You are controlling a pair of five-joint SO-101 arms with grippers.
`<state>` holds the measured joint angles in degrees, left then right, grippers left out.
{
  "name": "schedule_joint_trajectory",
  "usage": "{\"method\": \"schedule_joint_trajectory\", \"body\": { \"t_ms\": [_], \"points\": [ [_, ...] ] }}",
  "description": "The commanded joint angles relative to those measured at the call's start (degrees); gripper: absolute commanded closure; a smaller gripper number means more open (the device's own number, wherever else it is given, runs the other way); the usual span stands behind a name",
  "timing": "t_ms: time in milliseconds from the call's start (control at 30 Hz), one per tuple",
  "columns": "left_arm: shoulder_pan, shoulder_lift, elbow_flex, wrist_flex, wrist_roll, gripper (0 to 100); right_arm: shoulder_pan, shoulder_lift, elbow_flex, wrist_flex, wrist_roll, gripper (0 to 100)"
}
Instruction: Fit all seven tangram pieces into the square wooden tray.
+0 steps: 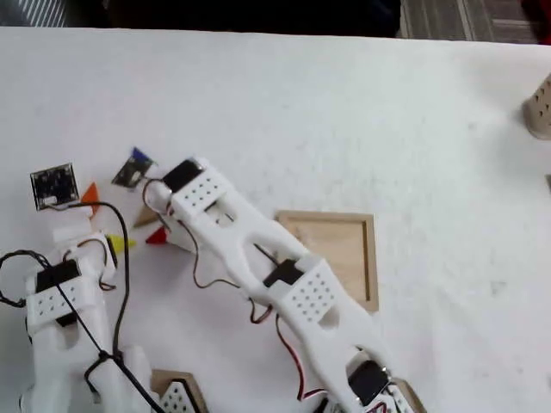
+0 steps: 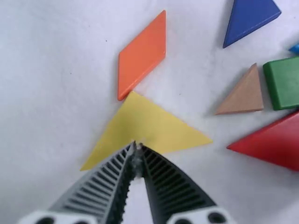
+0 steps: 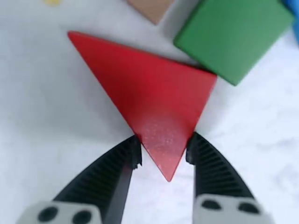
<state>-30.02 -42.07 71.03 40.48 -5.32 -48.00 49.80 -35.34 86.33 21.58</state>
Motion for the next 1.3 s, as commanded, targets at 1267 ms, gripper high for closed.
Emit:
{"method": "schedule_joint_trajectory", "body": {
  "t_ms": [1267],
  "points": [
    [-10.51,19.74,-15.65,1.14,4.48,98,8.22,-38.99,35.96,-9.8,-14.33,85.4]
  ]
}}
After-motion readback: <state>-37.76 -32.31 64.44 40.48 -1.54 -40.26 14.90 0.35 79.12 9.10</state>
